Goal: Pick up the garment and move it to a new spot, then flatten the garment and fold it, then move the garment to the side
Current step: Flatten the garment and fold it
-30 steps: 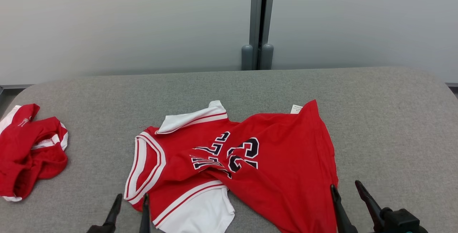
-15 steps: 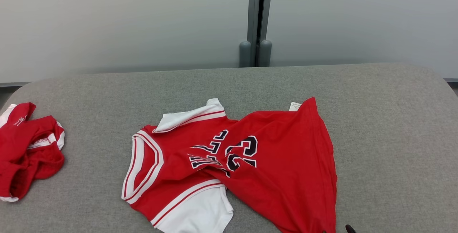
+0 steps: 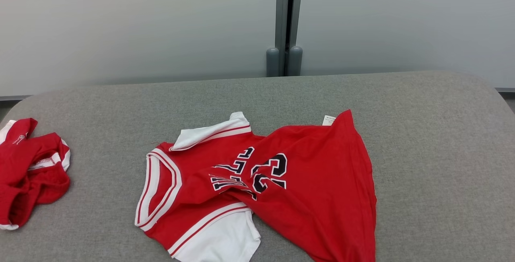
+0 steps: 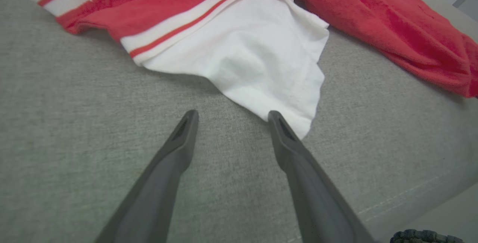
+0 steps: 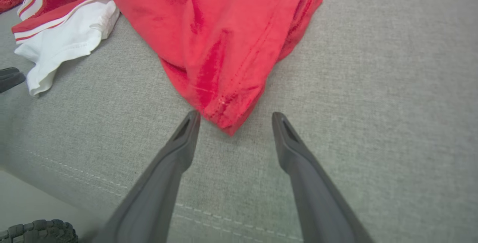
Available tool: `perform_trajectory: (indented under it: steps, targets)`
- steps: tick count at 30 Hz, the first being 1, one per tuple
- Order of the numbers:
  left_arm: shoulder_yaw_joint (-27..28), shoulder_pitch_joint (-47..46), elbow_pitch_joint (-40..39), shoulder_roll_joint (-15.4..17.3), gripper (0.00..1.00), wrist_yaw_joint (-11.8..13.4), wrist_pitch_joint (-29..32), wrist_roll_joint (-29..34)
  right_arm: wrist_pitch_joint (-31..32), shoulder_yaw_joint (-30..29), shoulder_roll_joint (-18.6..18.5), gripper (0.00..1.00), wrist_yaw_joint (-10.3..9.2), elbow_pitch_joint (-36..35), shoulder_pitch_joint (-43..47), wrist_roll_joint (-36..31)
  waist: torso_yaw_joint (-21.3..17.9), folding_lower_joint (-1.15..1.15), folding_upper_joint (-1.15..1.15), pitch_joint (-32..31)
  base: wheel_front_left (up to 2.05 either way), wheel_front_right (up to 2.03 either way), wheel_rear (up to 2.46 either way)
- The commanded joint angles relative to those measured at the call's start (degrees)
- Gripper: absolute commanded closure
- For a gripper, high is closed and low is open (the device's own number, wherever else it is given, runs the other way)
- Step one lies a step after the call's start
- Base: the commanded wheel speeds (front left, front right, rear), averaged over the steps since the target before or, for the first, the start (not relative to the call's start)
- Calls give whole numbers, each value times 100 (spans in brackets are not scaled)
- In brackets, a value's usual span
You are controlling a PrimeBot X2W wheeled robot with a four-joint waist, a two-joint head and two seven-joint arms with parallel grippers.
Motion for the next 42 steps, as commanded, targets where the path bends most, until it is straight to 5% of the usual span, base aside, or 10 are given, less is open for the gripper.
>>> perform_trajectory:
  steps: [1,40,41,42]
  targets:
    - [-35,-111,47,-12,0,-5,-23,-39,-15,86,-44,0,1,71,-118,48,6,0,0,1,0,0,0]
    - [-506,-1239,747,-176,0,-5,-14,-653,-15,824,27,0,1,465,-964,344,28,0,0,166,0,0,0]
    - [-525,-1293,800,-188,10,-5,-14,-689,-15,833,30,17,1,521,-1014,348,27,0,0,173,0,0,0]
    - [-545,-1345,856,-198,34,-5,-14,-728,-15,862,29,56,1,597,-1058,357,27,0,0,176,0,0,0]
